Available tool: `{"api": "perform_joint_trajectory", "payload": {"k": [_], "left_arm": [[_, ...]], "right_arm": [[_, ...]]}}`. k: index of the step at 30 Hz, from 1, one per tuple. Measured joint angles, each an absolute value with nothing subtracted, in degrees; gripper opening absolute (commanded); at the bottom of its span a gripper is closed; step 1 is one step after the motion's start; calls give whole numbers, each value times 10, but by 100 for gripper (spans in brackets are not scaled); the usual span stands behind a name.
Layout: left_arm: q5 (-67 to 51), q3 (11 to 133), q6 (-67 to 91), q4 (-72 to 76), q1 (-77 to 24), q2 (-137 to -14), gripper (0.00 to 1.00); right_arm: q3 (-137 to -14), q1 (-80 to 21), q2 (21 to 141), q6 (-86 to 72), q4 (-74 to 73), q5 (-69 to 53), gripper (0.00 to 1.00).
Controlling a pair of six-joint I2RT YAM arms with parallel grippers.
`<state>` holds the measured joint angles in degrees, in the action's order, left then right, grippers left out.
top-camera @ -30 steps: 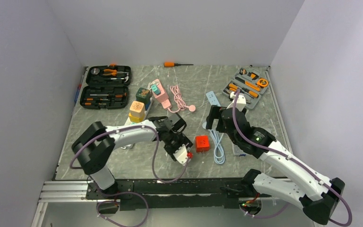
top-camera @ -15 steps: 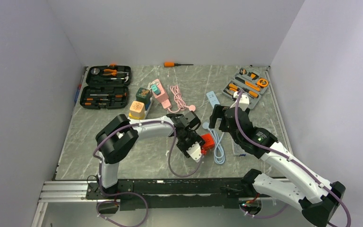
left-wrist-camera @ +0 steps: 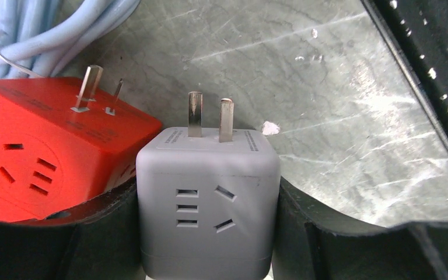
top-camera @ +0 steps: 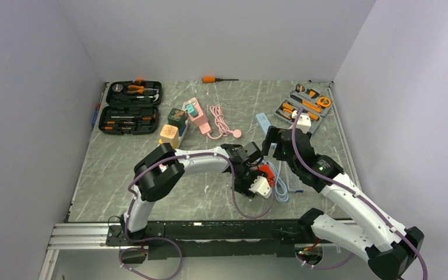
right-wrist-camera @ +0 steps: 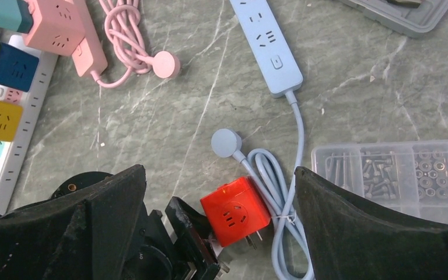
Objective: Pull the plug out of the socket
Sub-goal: Place the plug at the center of the board.
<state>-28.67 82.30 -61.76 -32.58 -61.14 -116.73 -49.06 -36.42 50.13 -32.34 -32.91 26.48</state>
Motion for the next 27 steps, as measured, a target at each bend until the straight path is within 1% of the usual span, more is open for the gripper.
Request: {"api": "perform_joint_trajectory", "payload": {"k": [1, 3, 5, 6, 12, 15, 20, 27], "left_arm": [[-287, 822, -600, -325, -612, -1167, 65], [-287, 821, -568, -325, -614, -1167, 78], [-287, 821, -533, -328, -615, -1167, 97], [-288, 821, -513, -329, -615, -1167, 99], [-308, 818, -422, -343, -613, -1155, 99], [-316, 820, -384, -377, -605, -1135, 100], [-315, 877, -349, -456, -583, -1110, 99], [-240, 941, -375, -548, -549, -1023, 99]], "right_arm": [[-491, -362, 503, -323, -329, 263, 100], [-491, -359, 506, -323, -329, 258, 100], [-491, -357, 509, -323, -329, 254, 100], [-491, -356, 510, -323, -329, 254, 100], [-491, -353, 514, -324, -325, 249, 100], [-497, -351, 526, -324, -326, 250, 100], [-514, -339, 555, -324, -329, 240, 100], [-539, -304, 589, -324, -323, 187, 100]]}}
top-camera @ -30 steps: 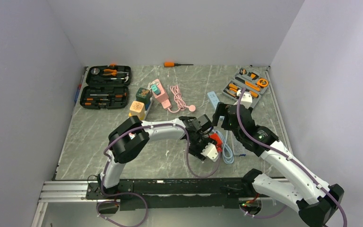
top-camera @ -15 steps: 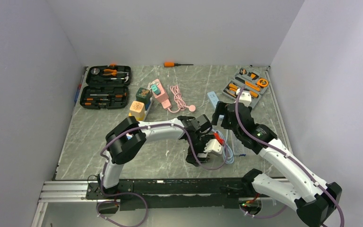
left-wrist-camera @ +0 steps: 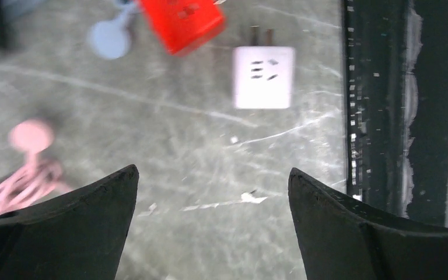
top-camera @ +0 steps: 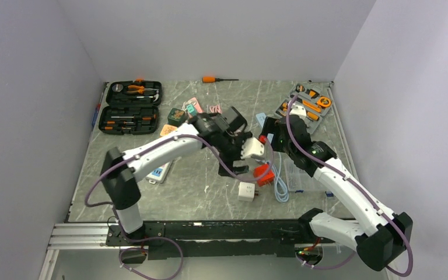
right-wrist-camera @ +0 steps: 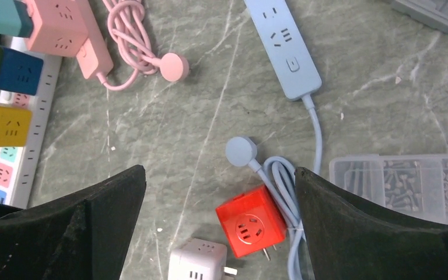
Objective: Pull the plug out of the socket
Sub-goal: Place the plug at the center of the board, then move the socket to the center of the board.
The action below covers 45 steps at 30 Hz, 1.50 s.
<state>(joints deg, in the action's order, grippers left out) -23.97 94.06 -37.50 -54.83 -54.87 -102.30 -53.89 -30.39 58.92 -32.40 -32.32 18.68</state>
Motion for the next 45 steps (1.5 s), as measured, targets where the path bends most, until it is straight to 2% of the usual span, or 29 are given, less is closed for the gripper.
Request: {"api": "perform_joint_trajectory", "payload": {"k": [3, 6, 9, 13, 17, 21, 26, 33, 40, 45], "left_arm": [[-231, 978, -367, -573, -508, -988, 99], [-230, 1078, -340, -588, -417, -984, 99], [-213, 1127, -313, -577, -319, -975, 99], [-178, 1055, -286, -537, -216, -932, 99], [-143, 962, -266, -491, -158, -915, 99], [-114, 909, -247, -451, -132, -926, 99], [-104, 905, -223, -403, -129, -964, 99], [-109, 919, -191, -357, -129, -1021, 99], [-116, 919, -183, -322, -129, -1054, 100], [-118, 917, -184, -302, -128, -1067, 90]], "right_arm": [[-551, -296, 604, -318, -315, 163, 100], [-577, -293, 630, -312, -311, 149, 100], [-611, -293, 674, -309, -298, 133, 100], [-643, -297, 738, -304, -287, 113, 100], [-671, -316, 801, -294, -277, 108, 100], [-722, -366, 873, -272, -275, 118, 100], [-806, -419, 974, -232, -246, 132, 100], [-833, -419, 1071, -182, -171, 126, 98], [-855, -409, 1163, -167, -99, 84, 81], [-881, -393, 1204, -171, -66, 56, 70]]}}
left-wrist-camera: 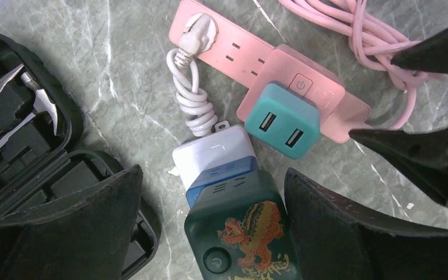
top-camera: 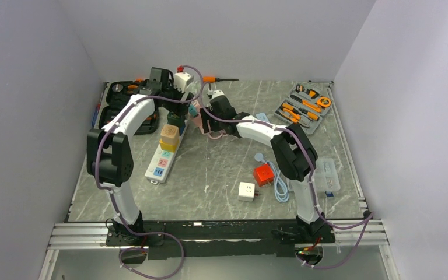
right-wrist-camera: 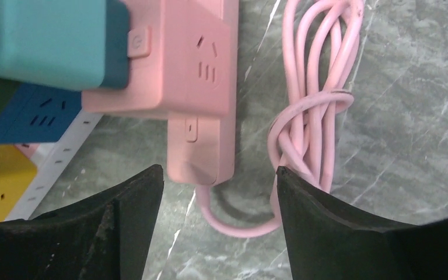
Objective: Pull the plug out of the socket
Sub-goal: Move the socket to the center of the board.
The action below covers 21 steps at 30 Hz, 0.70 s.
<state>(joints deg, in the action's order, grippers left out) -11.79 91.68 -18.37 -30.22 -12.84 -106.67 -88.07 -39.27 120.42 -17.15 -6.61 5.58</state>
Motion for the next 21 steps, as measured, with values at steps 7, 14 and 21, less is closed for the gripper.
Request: {"api": "perform_joint_trajectory", "payload": {"k": [7, 14, 21], "left_arm": [[-108, 856, -204, -258, -133, -1067, 87], [-93, 807, -228, -250, -127, -1055, 85], [-83, 762, -245, -250, -98, -1015, 84]], "right_arm": [[-884, -380, 1224, -179, -43, 26, 55], [-827, -384, 1218, -192, -19, 17, 40], [-744, -388, 1175, -206, 3, 40, 31]]}}
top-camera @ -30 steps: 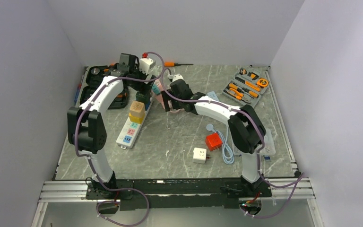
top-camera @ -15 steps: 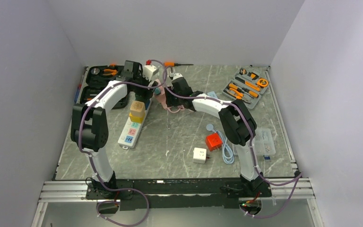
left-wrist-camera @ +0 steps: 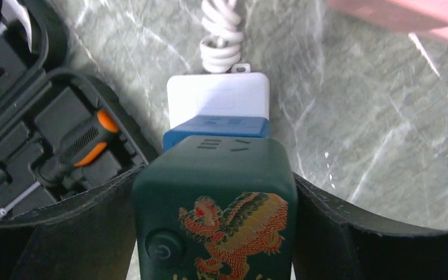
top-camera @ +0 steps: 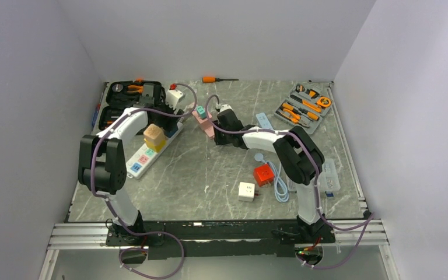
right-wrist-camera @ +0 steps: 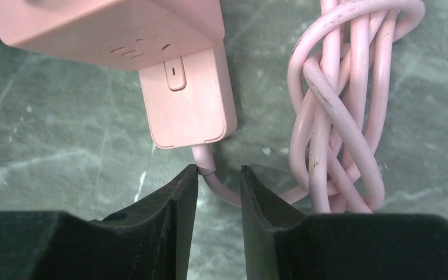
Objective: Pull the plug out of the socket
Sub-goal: Move the socket to the center of the board, then remove the plug from the socket.
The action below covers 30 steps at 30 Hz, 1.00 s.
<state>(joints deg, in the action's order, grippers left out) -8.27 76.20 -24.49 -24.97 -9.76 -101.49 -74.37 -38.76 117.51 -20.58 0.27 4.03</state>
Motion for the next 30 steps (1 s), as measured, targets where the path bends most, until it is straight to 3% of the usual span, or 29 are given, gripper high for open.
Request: {"api": "perform_joint_trajectory", "payload": {"k": [4, 7, 11, 13, 15, 21, 30], "left_arm": [[-84, 731, -246, -253, -86, -987, 85], [-97, 709, -245, -255, -83, -966, 85], [-120, 681, -241, -262, -81, -929, 89], [-136, 666, -232, -271, -79, -905, 99], [-151, 659, -226, -280, -78, -889, 99], [-184, 695, -215, -333, -76, -879, 99], [-241, 908, -201, -352, -96, -960, 99]], "right_arm": [[-707, -387, 1144, -209, -3, 50, 20], [-687, -387, 1124, -209, -14, 52, 21], [-640, -387, 1081, -209, -31, 48, 31], [-613, -387, 1054, -210, -43, 39, 44], [-591, -385, 1028, -211, -49, 28, 52], [-593, -361, 971, -211, -74, -37, 55], [-659, -258, 953, -231, -54, -175, 55]]}}
